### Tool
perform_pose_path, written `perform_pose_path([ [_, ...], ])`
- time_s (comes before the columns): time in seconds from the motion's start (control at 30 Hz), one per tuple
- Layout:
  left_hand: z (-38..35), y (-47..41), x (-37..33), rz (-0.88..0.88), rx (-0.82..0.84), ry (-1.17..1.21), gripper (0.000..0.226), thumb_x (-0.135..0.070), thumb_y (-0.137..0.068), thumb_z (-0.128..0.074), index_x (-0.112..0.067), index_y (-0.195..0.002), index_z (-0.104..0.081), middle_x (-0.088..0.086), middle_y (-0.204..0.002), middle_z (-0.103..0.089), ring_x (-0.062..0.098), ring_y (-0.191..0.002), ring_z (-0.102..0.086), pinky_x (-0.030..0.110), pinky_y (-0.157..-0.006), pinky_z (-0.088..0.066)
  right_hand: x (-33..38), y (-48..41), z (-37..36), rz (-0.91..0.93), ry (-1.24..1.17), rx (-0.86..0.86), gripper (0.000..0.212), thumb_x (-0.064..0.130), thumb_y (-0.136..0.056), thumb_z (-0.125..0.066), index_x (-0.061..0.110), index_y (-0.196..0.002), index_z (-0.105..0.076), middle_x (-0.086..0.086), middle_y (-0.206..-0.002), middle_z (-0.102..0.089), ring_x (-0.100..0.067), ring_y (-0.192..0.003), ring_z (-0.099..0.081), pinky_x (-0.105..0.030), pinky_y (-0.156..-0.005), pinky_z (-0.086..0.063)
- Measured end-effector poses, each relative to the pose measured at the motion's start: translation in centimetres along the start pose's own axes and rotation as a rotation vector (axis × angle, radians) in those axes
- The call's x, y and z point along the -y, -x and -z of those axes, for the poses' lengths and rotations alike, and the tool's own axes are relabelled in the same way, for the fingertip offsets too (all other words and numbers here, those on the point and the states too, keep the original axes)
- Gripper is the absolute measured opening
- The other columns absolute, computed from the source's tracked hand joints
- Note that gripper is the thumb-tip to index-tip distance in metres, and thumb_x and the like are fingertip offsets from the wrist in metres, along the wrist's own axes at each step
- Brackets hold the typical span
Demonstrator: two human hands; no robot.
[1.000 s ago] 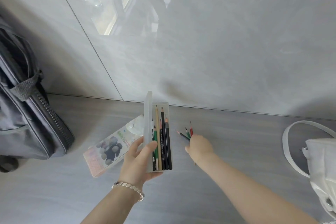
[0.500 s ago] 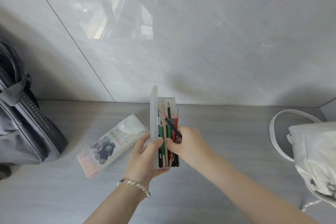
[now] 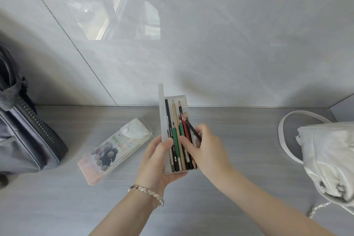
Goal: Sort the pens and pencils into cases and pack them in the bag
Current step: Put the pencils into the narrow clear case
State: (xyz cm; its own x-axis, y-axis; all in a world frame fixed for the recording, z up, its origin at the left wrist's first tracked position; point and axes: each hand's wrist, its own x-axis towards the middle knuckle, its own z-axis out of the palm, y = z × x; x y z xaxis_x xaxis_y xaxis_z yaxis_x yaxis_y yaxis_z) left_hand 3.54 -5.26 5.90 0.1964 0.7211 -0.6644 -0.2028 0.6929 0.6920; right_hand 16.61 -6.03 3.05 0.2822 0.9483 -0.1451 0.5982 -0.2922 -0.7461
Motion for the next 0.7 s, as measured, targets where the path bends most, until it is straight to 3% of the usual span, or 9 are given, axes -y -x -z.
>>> perform_pose_path([
  [0.1, 0.0, 0.3, 0.1, -0.029, -0.004, -0.027, 0.056, -0.033, -0.064, -0.062, -0.023, -0.120, -0.057, 0.007, -0.114, -0.066, 0.029, -0.099, -0.066, 0.057, -0.080, -0.054, -0.1, 0.5, -0.5, -0.057, -0.071, 0.000, 0.038, 0.049, -0.082, -0.060, 0.020, -0.096, -0.039, 0.011, -0.065, -0.041, -0.004, -0.055, -0.042, -0.019, -0.048, -0.033],
  [0.2, 0.3, 0.2, 0.1, -0.049, -0.015, -0.046, 0.061, -0.034, -0.063, -0.062, -0.024, -0.122, -0.056, 0.005, -0.116, -0.065, 0.026, -0.102, -0.065, 0.055, -0.079, -0.055, -0.3, 0.8, -0.7, -0.140, -0.178, 0.085, 0.047, 0.044, -0.079, -0.065, 0.022, -0.108, -0.036, 0.008, -0.072, -0.043, -0.005, -0.063, -0.045, -0.019, -0.056, -0.043],
  [0.3, 0.6, 0.1, 0.1, -0.057, -0.016, -0.056, 0.062, -0.034, -0.063, -0.062, -0.023, -0.123, -0.055, 0.006, -0.116, -0.065, 0.027, -0.100, -0.065, 0.052, -0.076, -0.057, 0.0, 0.7, 0.1, -0.226, -0.325, 0.173, 0.058, 0.041, -0.076, -0.070, 0.025, -0.120, -0.034, 0.004, -0.075, -0.043, -0.006, -0.065, -0.045, -0.014, -0.056, -0.039],
  [0.37, 0.7, 0.0, 0.0, -0.065, -0.013, -0.053, 0.063, -0.034, -0.063, -0.063, -0.024, -0.125, -0.054, 0.007, -0.116, -0.065, 0.028, -0.101, -0.065, 0.053, -0.076, -0.057, 0.4, 0.2, 0.9, -0.229, -0.400, 0.176, 0.052, 0.042, -0.079, -0.066, 0.028, -0.117, -0.034, 0.003, -0.075, -0.044, -0.007, -0.067, -0.046, -0.015, -0.059, -0.038],
  [0.47, 0.8, 0.1, -0.3, -0.071, -0.014, -0.062, 0.066, -0.033, -0.063, -0.064, -0.023, -0.127, -0.052, 0.007, -0.115, -0.065, 0.028, -0.101, -0.064, 0.054, -0.078, -0.056, 1.1, -0.9, 2.0, -0.160, -0.479, 0.027, 0.025, 0.041, -0.092, -0.045, 0.022, -0.108, -0.045, 0.006, -0.068, -0.042, -0.009, -0.060, -0.042, -0.020, -0.057, -0.033],
  [0.57, 0.7, 0.0, -0.3, -0.070, -0.008, -0.069, 0.054, -0.025, -0.074, -0.068, -0.022, -0.126, -0.052, 0.010, -0.113, -0.065, 0.028, -0.098, -0.065, 0.053, -0.078, -0.056, 2.9, -1.4, 2.5, -0.156, -0.737, -0.037, 0.018, 0.020, -0.099, -0.035, 0.015, -0.101, -0.053, 0.003, -0.062, -0.041, -0.009, -0.052, -0.040, -0.022, -0.048, -0.040],
  [0.63, 0.5, -0.1, -0.2, -0.065, -0.003, -0.074, 0.056, -0.027, -0.070, -0.067, -0.023, -0.124, -0.053, 0.011, -0.110, -0.067, 0.025, -0.092, -0.067, 0.049, -0.074, -0.058, 4.4, -1.4, 2.0, -0.121, -0.853, -0.021, 0.018, 0.011, -0.099, -0.034, 0.017, -0.094, -0.051, -0.001, -0.067, -0.051, -0.010, -0.059, -0.053, -0.018, -0.060, -0.054],
  [0.7, 0.2, 0.0, -0.1, -0.060, 0.004, -0.076, 0.061, -0.030, -0.063, -0.062, -0.023, -0.123, -0.055, 0.011, -0.110, -0.067, 0.023, -0.089, -0.067, 0.048, -0.072, -0.058, 5.0, -1.5, 0.5, -0.092, -0.863, -0.017, 0.018, 0.010, -0.099, -0.035, 0.021, -0.093, -0.048, 0.000, -0.078, -0.057, -0.007, -0.069, -0.062, -0.027, -0.080, -0.056],
])
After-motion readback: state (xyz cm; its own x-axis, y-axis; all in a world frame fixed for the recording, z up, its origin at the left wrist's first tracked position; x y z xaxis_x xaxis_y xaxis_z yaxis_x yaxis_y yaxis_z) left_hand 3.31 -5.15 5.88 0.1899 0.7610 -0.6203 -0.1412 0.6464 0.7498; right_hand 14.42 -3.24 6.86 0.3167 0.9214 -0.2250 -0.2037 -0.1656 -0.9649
